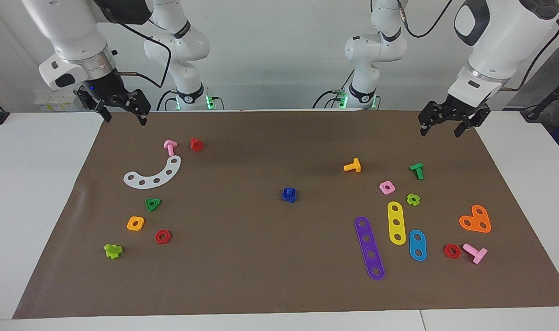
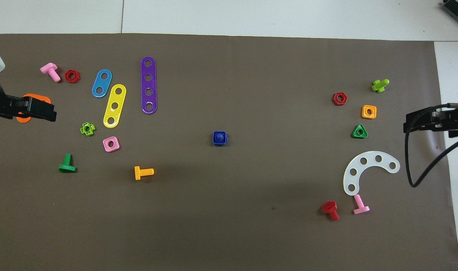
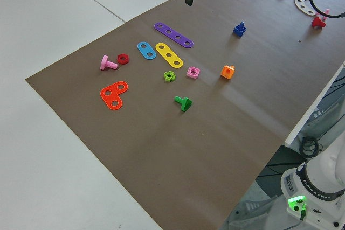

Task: Unscrew and place screws in storage area
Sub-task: 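Move the left gripper from the orange piece to the blue nut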

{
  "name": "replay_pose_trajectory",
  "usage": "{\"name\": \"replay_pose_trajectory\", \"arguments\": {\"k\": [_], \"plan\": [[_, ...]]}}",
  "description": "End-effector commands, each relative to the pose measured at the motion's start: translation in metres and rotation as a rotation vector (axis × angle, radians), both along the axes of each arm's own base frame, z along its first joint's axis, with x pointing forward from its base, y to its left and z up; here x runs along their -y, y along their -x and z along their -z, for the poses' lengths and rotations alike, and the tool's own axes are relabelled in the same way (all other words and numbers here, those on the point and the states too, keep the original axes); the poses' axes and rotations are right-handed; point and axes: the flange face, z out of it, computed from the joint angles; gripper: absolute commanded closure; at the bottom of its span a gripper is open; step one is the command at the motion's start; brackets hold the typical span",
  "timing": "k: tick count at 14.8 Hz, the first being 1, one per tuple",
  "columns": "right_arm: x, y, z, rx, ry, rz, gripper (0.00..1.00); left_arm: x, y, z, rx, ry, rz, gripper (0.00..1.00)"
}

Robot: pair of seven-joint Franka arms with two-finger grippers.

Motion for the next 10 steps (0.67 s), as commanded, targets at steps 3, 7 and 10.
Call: {"name": "replay_pose_trajectory", "arguments": {"k": [3,7,10], "plan": [[0.001,0.005,-0.002,-0.008,-0.006,-0.017,0.0,0.002,0.008,-0.002,0.009,-0.014,0.002,0.0],[0.001,0.005,-0.001,-0.009,-0.006,-0.017,0.0,0.006,0.012,0.002,-0.006,-0.016,-0.003,0.0],[0.0,0.005,-0.001,-0.009,-0.006,-0.018,0.0,0.038,0.024,0.012,-0.019,-0.019,0.046,0.0]]}}
